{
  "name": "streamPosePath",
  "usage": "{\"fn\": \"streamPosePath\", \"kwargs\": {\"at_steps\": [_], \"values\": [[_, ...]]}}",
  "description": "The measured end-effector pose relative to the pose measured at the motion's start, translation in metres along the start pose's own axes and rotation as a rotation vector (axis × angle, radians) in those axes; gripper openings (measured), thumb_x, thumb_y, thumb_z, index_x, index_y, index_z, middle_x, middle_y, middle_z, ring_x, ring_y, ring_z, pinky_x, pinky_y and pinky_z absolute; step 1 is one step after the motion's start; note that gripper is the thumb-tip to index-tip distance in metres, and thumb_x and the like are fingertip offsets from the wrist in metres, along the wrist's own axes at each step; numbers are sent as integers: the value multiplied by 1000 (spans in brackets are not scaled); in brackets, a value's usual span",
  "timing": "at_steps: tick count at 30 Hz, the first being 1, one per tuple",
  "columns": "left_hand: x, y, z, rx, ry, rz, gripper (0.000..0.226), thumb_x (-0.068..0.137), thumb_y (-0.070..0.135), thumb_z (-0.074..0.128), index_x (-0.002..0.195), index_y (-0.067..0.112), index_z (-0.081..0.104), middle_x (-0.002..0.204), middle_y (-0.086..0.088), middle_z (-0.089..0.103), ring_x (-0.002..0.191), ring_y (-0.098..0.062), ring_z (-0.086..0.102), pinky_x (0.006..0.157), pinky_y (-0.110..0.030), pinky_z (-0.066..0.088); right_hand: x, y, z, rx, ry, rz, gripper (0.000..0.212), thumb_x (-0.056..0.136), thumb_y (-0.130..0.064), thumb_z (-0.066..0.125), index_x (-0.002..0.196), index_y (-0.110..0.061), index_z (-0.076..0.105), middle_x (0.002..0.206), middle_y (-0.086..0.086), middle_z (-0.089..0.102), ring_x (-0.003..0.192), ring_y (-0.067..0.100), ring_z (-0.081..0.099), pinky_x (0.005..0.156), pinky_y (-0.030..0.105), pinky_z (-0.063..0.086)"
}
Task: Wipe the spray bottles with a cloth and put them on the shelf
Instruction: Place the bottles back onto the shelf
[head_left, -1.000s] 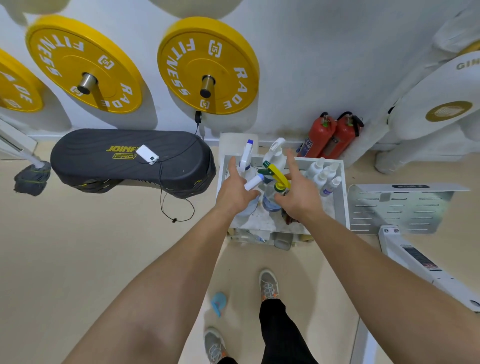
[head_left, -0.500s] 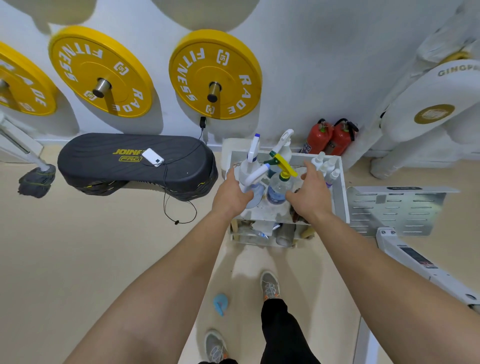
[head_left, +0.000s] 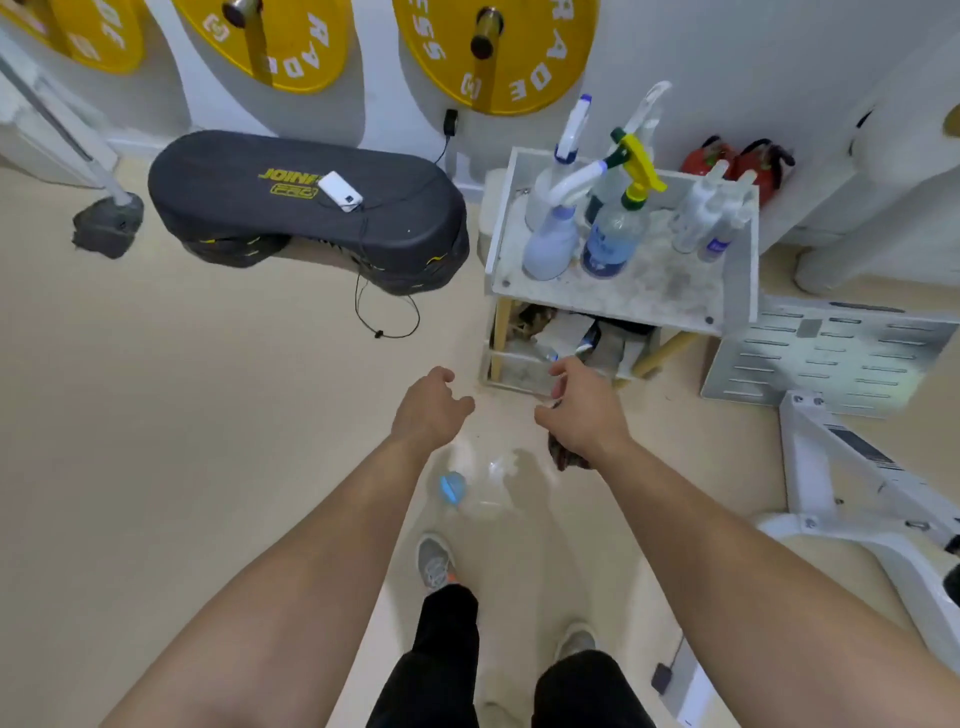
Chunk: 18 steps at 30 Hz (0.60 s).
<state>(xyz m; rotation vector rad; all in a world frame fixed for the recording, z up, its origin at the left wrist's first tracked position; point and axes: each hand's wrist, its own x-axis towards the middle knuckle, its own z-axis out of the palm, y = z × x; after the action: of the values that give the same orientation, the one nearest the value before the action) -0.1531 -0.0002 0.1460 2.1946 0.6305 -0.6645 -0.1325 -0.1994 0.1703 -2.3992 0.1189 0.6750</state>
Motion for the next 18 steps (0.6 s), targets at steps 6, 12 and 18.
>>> {"fn": "streamPosePath", "kwargs": {"at_steps": [6, 12, 18], "values": [[12, -128, 97, -62, 63, -199, 54, 95, 30, 63, 143, 13, 46, 119, -4, 61, 110, -26, 61, 95, -34, 49, 10, 96, 126, 8, -189, 19, 50, 82, -24, 71, 128, -25, 53, 106, -7, 59, 103, 19, 60, 86, 33, 49], [67, -255, 209, -109, 99, -311, 58, 97, 25, 61, 149, 14, 39, 128, -9, 62, 118, -28, 58, 96, -33, 45, 52, 188, 272, 34, -306, 10, 49, 82, -22, 70, 127, -24, 53, 109, -3, 62, 104, 21, 61, 87, 33, 50], [180, -371, 298, -198, 126, -278, 49, 97, 8, 52, 143, 22, 49, 109, -7, 63, 107, -30, 61, 96, -33, 49, 137, 252, 426, 23, -324, -12, 49, 89, -29, 68, 135, -23, 53, 116, -2, 62, 106, 19, 60, 87, 29, 43]]}}
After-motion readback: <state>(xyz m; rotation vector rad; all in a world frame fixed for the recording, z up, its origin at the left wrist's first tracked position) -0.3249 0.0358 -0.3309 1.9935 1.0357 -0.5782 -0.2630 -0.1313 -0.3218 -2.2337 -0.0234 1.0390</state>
